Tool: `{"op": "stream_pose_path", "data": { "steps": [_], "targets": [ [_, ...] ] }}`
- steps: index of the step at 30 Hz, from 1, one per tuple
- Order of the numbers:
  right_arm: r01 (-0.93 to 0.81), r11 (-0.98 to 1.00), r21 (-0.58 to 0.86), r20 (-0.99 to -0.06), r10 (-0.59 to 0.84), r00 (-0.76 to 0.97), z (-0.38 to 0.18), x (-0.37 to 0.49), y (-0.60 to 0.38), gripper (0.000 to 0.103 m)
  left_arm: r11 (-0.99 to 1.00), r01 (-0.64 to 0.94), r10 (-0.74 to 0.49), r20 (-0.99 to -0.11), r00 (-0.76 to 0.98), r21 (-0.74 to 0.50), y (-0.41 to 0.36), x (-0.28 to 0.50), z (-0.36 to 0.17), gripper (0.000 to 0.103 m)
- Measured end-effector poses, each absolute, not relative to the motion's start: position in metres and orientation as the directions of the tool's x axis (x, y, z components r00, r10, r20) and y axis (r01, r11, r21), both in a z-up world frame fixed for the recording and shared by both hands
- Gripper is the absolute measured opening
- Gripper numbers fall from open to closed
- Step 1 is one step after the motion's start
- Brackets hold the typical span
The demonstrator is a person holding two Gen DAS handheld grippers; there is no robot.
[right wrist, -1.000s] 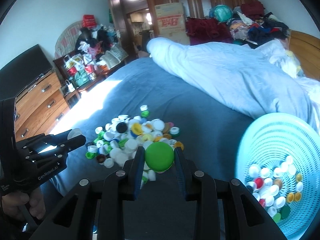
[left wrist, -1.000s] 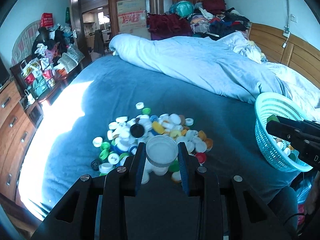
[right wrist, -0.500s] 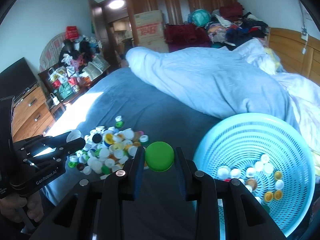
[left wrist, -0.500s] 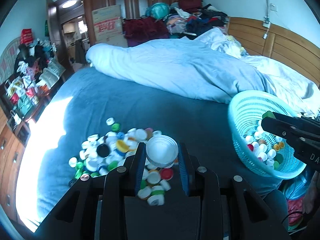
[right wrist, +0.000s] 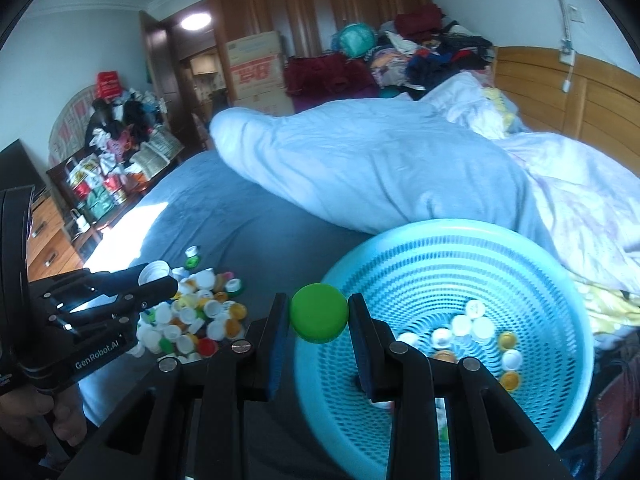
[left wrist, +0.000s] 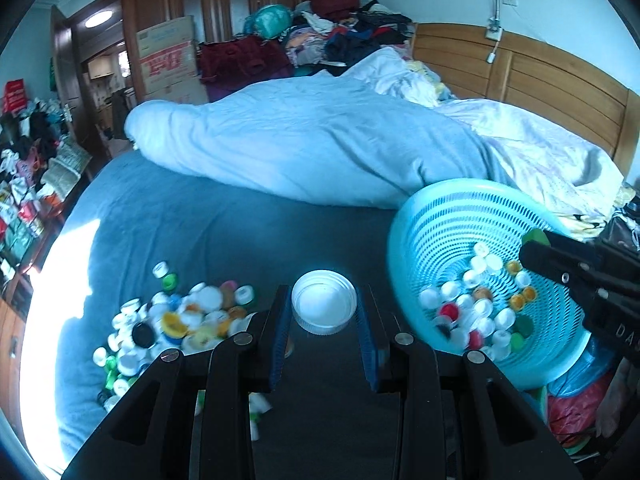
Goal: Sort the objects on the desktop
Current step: 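Carry the white cap and green cap in both grippers over the blue basket, then open both grippers to drop the white and green caps into the basket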
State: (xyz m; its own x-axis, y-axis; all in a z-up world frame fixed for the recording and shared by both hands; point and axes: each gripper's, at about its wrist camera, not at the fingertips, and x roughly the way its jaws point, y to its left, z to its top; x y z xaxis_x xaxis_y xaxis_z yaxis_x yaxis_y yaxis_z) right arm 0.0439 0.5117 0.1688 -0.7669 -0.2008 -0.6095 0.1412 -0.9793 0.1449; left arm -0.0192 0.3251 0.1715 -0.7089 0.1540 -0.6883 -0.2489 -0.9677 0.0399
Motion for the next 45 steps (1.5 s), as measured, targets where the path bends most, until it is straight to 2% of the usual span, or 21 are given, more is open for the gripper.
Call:
{"op": "stream_pose_path", "data": {
  "steps": [10,21,45],
  "targets": [
    [0.036,-0.987,0.156,-0.626,-0.127,-0.769,0.168,0.043,0.565,0.033,-0.934,-0.355,0.236,-0.695,-0.679,0.03,0.388,-0.039,0.182,0.027],
    [-0.019,-0.981,0.191,-0.659,-0.114,-0.744,0.146,0.038,0.599,0.033,-0.887,-0.461,0.296,-0.748,-0.595,0.016,0.449,-0.057,0.17,0.027],
    [-0.039,-0.976,0.212,-0.678,-0.119,-0.725,0.127,0.034,0.612,0.033,-0.87,-0.493,0.304,-0.775,-0.555,0.011,0.479,-0.064,0.157,0.027]
  ]
}}
